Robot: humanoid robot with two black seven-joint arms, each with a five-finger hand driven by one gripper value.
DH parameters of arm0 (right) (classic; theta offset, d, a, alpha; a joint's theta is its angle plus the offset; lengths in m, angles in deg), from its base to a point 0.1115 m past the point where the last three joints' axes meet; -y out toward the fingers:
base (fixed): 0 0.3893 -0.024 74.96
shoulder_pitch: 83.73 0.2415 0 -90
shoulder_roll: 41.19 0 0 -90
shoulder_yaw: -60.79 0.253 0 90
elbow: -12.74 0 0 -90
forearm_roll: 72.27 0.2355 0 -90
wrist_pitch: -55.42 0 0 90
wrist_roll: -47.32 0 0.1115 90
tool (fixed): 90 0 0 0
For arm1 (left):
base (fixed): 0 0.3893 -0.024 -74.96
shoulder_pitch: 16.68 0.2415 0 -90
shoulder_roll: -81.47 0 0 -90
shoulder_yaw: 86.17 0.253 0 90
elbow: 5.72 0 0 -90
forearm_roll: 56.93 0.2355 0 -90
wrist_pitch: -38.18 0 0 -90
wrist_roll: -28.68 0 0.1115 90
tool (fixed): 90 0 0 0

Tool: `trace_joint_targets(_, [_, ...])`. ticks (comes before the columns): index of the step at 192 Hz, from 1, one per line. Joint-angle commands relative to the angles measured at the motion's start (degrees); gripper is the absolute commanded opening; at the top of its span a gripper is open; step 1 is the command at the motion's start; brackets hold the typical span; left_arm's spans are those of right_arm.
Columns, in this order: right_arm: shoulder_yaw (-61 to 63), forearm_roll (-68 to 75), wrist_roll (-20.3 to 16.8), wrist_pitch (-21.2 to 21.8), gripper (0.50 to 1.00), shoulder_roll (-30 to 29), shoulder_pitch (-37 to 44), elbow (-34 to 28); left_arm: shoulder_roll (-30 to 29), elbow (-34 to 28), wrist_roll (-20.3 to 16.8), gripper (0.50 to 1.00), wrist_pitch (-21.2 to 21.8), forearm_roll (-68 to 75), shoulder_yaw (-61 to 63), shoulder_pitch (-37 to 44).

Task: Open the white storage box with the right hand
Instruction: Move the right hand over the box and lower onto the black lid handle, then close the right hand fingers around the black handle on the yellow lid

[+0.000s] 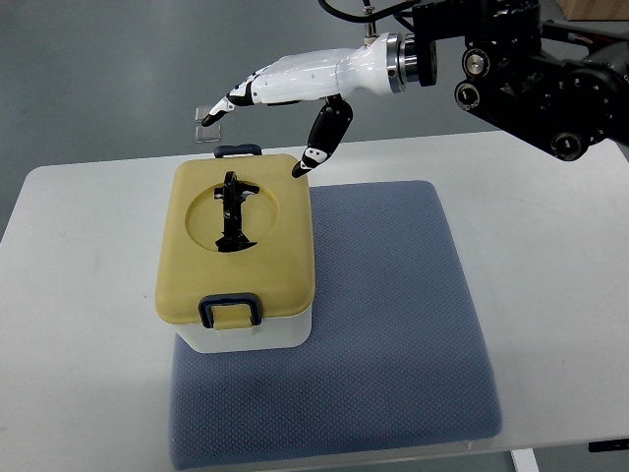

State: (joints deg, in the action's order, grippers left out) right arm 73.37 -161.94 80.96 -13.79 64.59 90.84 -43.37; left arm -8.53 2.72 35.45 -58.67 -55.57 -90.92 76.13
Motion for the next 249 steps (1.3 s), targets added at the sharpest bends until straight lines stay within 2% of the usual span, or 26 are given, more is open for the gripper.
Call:
trace_joint_targets(1, [-3.79, -2.26, 0.02, -0.23, 0.905, -3.04, 3.94, -0.05, 0.00, 0.00, 0.00, 1.000, 0.00, -0.04, 0.00, 0.00])
trace_joint_targets(28, [-7.40, -5.08, -0.07, -0.58, 0.905, -5.68, 6.75, 0.22, 0.00, 0.00, 0.00, 1.000, 0.00, -0.04, 0.00, 0.00])
trace_joint_targets(48, [-10.12, -6.74, -0.34, -2.42, 0.905, -8.05, 7.98, 0.66, 0.00, 0.00, 0.00, 1.000, 0.00, 0.04, 0.00, 0.00])
trace_joint_targets(120, [-11.79, -7.10, -0.69, -6.20, 0.901, -10.33, 7.02, 2.06, 0.00, 0.00, 0.00, 1.000, 0.00, 0.04, 0.00, 0.00])
trace_joint_targets(142, [-11.79, -7.10, -0.69, -7.08, 0.870, -10.86, 6.22, 2.94, 0.00, 0.00, 0.00, 1.000, 0.00, -0.04, 0.00, 0.00])
trace_joint_targets(165, [-11.79, -7.10, -0.78, -7.43, 0.864, -10.86, 5.70, 3.29, 0.00, 0.00, 0.00, 1.000, 0.00, 0.04, 0.00, 0.00])
trace_joint_targets(201, [-11.79, -7.10, -0.78, -7.43, 0.817, -10.86, 5.26, 3.73, 0.00, 0.00, 0.00, 1.000, 0.00, 0.04, 0.00, 0.00])
trace_joint_targets(215, [-11.79, -7.10, -0.78, -7.43, 0.778, -10.95, 5.08, 3.73, 0.00, 0.00, 0.00, 1.000, 0.00, 0.04, 0.00, 0.00])
trace_joint_targets(225, [-11.79, -7.10, -0.78, -7.43, 0.725, -10.95, 4.99, 3.73, 0.00, 0.00, 0.00, 1.000, 0.00, -0.04, 0.00, 0.00])
trace_joint_targets(249, [-11.79, -7.10, -0.69, -7.96, 0.658, -10.77, 4.82, 3.73, 0.00, 0.00, 0.00, 1.000, 0.00, -0.04, 0.00, 0.00])
